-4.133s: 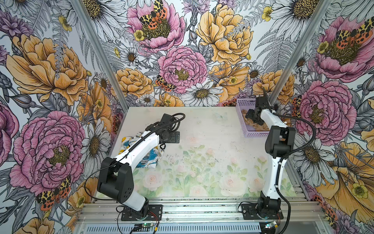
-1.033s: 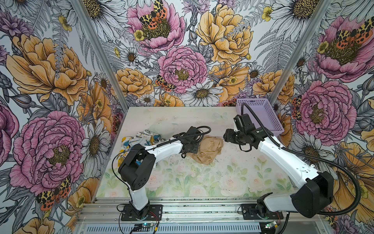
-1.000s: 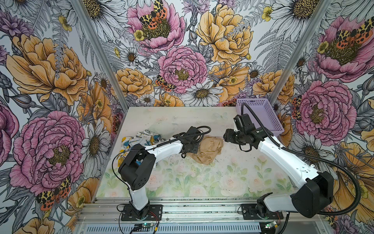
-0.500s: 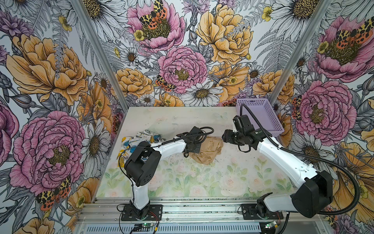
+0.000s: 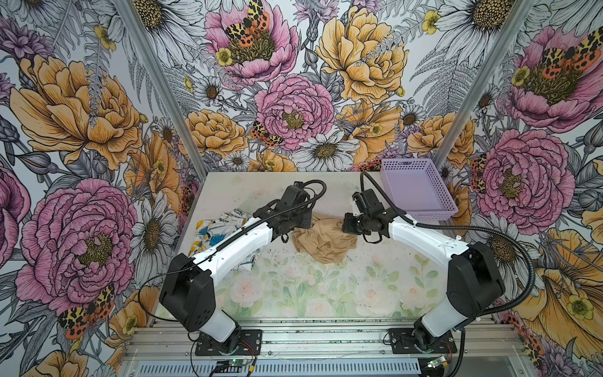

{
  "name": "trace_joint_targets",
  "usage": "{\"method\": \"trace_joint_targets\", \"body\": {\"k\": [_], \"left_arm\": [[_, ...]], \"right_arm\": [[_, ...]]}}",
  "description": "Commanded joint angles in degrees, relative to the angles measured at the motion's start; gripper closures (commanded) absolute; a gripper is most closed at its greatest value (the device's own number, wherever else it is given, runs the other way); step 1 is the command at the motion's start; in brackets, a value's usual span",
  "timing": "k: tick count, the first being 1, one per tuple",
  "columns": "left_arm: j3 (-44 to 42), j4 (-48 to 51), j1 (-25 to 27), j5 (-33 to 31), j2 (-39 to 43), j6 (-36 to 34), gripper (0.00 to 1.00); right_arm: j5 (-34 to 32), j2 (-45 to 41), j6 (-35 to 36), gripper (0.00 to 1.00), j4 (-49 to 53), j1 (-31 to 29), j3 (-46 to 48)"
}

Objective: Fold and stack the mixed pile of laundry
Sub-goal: 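Lift the beige garment high with both grippers, shaking it out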

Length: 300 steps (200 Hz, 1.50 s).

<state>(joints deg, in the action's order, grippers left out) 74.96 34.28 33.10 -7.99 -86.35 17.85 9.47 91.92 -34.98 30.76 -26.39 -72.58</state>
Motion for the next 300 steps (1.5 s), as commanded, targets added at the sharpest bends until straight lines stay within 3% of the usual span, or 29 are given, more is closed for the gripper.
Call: {"method": "trace_joint_targets", "body": {"k": [1,43,100,168,200,233,264,300], "left_arm": [[6.55,0.38,-5.12,0.58,3.76,-1.50,1.00],[18.52,2.38,-9.66,1.84,5.93,-5.34,1.00],[23.30,2.46,-10.75,0.03,11.31,-7.03,1.00],[28.54,2.45,-9.02,-6.46,17.14,-9.79,1.00],[28.02,3.61,-4.47,-8.75,17.76,-10.26,1.00],[25.91,3.14,-3.50,-7.70,14.88,-9.33,1.00],[24.60,-2.23,-8.18,-1.70,8.82,-7.86,1.00],[31.96,-6.25,-12.02,3.24,-1.69,-7.07,1.00]], "right_arm": [[-0.62,-3.88,2.67,1.00,-3.01,2.68,-6.93],[2.01,-7.62,6.42,1.00,-2.96,5.62,-15.81],[7.40,-10.87,8.93,1.00,-2.94,5.59,-21.40],[22.60,-0.86,8.66,1.00,-2.99,1.17,-28.13],[23.13,-1.52,9.08,1.00,-2.99,2.60,-23.72],[20.87,-6.55,8.99,1.00,-3.01,7.25,-18.04],[19.05,-9.32,9.22,1.00,-2.91,9.26,-17.61],[16.45,-10.07,10.40,1.00,-2.75,11.55,-17.83]]}}
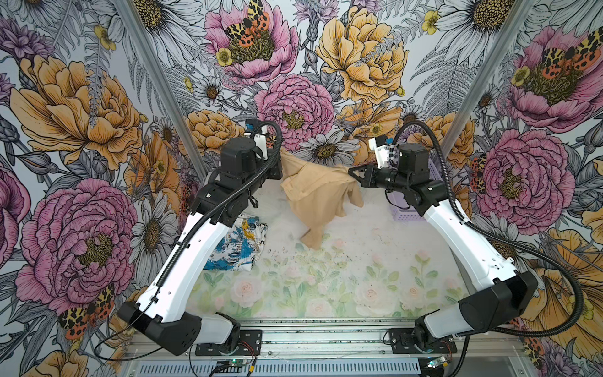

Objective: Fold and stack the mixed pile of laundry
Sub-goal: 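Lift the beige garment high with both grippers, shaking it out, then lower the beige garment onto the table with both grippers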

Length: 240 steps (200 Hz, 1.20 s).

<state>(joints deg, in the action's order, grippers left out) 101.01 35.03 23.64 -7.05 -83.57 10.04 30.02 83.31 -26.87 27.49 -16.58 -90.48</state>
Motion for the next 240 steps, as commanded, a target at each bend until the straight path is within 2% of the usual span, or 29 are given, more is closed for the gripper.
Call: {"method": "trace_joint_targets", "body": {"k": [1,47,85,121,149,166,175,191,201,214,228,240], "left_arm": [[6.15,-7.12,-2.60,2.44,-4.61,0.75,1.00],[18.90,-7.93,-2.69,7.86,-18.88,1.82,1.00],[27.59,-10.31,-2.42,9.81,-30.42,2.23,1.00],[38.58,-13.46,-1.70,10.81,-40.05,1.48,1.00],[43.51,-13.11,-1.57,10.87,-43.09,0.89,1.00],[39.45,-13.26,-1.65,11.72,-40.93,0.68,1.00],[34.41,-14.26,-1.61,12.42,-38.35,0.43,1.00],[19.02,-20.64,-1.45,13.49,-31.82,0.39,1.00],[7.14,-25.25,-1.36,13.69,-27.35,0.75,1.00],[-3.88,-29.47,-1.77,13.47,-23.03,1.43,1.00],[-13.38,-30.56,-2.61,12.97,-18.71,1.79,1.00],[-20.83,-31.43,-3.54,11.61,-16.12,2.21,1.00]], "right_arm": [[-4.27,-1.47,2.41,1.00,0.54,1.77,0.05],[-9.56,-2.12,4.45,1.00,0.47,6.73,-0.75],[-12.05,2.06,5.95,1.00,-0.60,9.22,-3.72],[-12.89,3.80,6.14,1.00,-2.44,10.26,-6.61],[-10.27,-0.13,5.84,1.00,-2.36,9.00,-3.76],[-10.11,-4.76,6.20,1.00,-1.89,5.91,1.77],[-11.14,-7.17,6.09,1.00,-1.12,3.25,5.16],[-13.70,-10.94,4.50,1.00,-0.33,-2.28,12.04],[-15.32,-13.14,1.44,1.00,-0.65,-5.98,17.81],[-16.98,-15.33,-3.58,1.00,-2.32,-11.66,25.81],[-18.79,-16.82,-7.56,0.72,-4.47,-18.73,33.12],[-19.11,-17.13,-10.19,0.58,-5.50,-23.14,37.05]]}}
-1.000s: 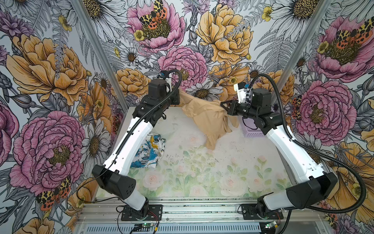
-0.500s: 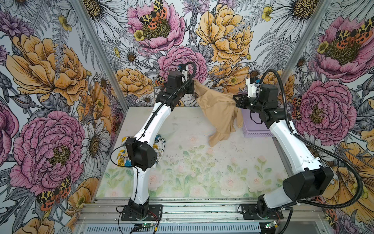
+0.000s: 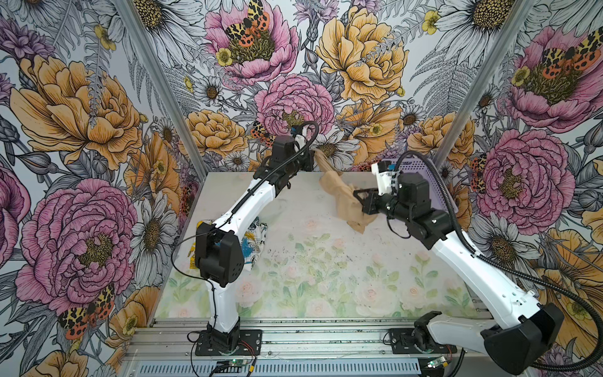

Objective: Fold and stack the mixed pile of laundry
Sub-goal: 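Lower the beige garment onto the table with both grippers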

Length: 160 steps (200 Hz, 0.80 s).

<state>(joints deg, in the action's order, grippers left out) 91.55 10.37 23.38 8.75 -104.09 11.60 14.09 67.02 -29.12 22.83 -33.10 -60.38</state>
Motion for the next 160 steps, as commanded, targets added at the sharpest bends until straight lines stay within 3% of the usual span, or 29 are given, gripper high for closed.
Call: {"method": "trace_joint_targets", "body": {"k": [1,22,49,110,160], "left_arm": [[-11.91,-6.86,-3.35,-4.37,4.63,0.68,1.00],[-20.52,-7.83,-5.38,-5.92,8.11,2.28,1.00],[-23.12,-6.13,-6.28,-6.45,9.01,3.32,1.00],[-23.87,-3.97,-6.16,-7.26,9.95,3.44,1.00],[-24.91,-4.34,-5.75,-7.06,10.16,3.98,1.00]], "right_arm": [[-3.18,-0.89,-8.13,0.57,-0.89,-6.93,7.21],[-3.11,-1.78,-9.25,0.47,-1.30,-8.82,9.63],[-4.08,0.57,-7.29,0.39,-1.00,-4.30,9.00],[-9.31,18.23,-6.37,0.37,0.42,7.70,6.97],[-8.97,24.24,-6.12,0.37,-6.97,10.78,5.15]]}}
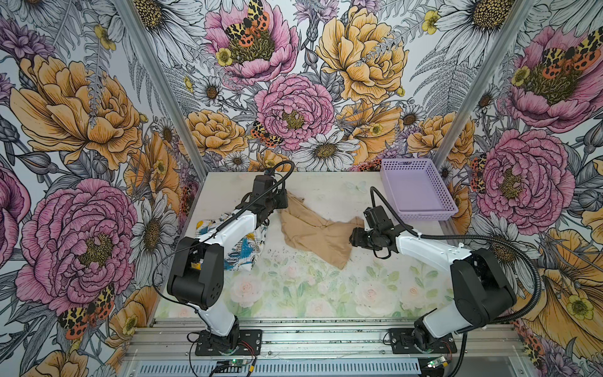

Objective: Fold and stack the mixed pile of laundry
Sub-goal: 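Lower the beige garment onto the table with both grippers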

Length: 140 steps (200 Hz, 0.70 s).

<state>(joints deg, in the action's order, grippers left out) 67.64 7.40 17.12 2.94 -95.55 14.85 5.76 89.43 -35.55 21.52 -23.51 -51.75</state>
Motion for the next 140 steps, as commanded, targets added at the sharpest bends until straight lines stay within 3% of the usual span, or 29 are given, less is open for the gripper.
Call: {"method": "trace_joint_targets", "body": {"k": [1,13,26,54,66,103,140], "left_arm": [[-0.97,-1.35,0.52,-1.26,1.61,0.71,1.00],[-1.14,-1.53,0.58,-1.27,1.68,0.83,1.00],[-1.32,-1.68,0.76,-1.35,1.86,0.88,1.00],[-1.13,-1.34,0.52,-1.41,1.86,0.87,1.00],[-1.12,-1.15,0.41,-1.42,1.99,0.77,1.00],[-0.96,-0.27,-0.57,-1.99,2.91,1.05,1.00],[-1.83,-0.19,-2.31,-2.12,3.26,2.06,1.00]], "right_arm": [[-0.61,1.99,0.31,0.37,-5.72,1.27,-3.51],[-0.64,3.32,0.31,0.40,-7.38,1.82,-4.53],[-0.34,5.13,0.48,0.50,-8.80,2.36,-5.83],[0.13,8.27,0.96,0.82,-9.70,3.35,-9.04],[0.73,8.36,1.42,1.00,-9.66,3.83,-10.13],[8.73,0.43,3.56,1.00,-9.57,2.89,-9.40],[20.41,-10.59,9.53,1.00,-4.78,-6.12,-7.02]]}}
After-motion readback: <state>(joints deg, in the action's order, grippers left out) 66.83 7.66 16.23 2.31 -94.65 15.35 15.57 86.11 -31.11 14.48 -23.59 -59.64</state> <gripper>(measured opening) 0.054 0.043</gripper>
